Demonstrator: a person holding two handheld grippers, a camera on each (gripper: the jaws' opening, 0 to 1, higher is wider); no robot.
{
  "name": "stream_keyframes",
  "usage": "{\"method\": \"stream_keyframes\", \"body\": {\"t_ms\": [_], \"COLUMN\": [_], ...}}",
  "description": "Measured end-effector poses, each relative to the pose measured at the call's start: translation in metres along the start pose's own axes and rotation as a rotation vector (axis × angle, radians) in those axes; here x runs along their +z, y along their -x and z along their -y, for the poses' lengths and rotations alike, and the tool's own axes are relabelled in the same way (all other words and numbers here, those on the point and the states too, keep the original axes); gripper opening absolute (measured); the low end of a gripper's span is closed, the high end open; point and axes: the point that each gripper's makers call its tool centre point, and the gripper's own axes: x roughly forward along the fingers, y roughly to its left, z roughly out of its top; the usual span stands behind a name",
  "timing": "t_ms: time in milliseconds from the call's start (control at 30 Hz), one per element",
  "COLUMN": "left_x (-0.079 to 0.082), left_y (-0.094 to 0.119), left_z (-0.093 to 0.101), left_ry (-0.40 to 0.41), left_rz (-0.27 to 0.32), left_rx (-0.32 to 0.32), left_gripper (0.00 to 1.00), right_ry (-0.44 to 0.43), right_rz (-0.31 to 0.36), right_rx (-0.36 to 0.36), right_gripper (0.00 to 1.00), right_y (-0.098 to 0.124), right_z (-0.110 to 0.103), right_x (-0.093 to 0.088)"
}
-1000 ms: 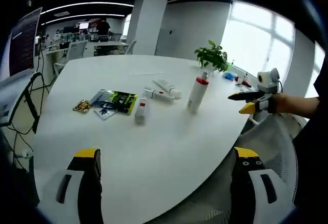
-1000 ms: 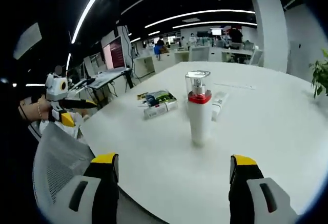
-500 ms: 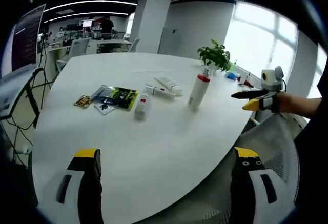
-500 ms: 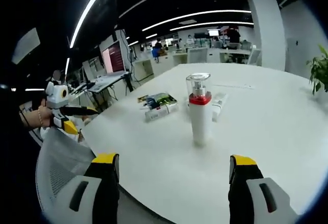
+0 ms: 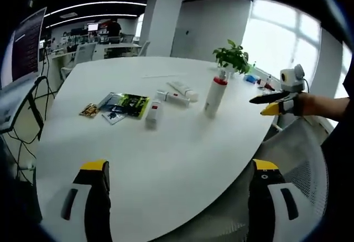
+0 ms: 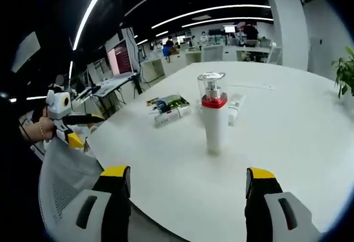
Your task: Arrange the skincare products in the storage area until every visible bottle or jar stands upright without overlapping.
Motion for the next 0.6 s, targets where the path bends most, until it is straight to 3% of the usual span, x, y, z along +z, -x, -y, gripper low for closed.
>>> {"method": "stream_keyframes", "body": {"t_ms": [200,400,600], "left_x": [0.001,0.000,-0.002], "left_y": [0.001,-0.001,-0.003], "left_z": [-0.001,0.000,0.001], "left_ry": [0.019,0.020,0.013], "left_rz": [0.009,0.008,0.011], "left_rx": [0.000,-0.001,-0.003], "left_gripper": [0.97,0.96,0.96], "right_ry": [0.041,0.011,-0.014], "right_rz": [0.017,0.036,0.065], "right_rx": [-0.005,0.011,0.013], "right_gripper": [0.87,0.84,0.83], "right_y": [-0.006,-0.013,-0.026], "right_z": [0.005,0.005,0.013], "right_x": [0.028,0.059,0.100]}}
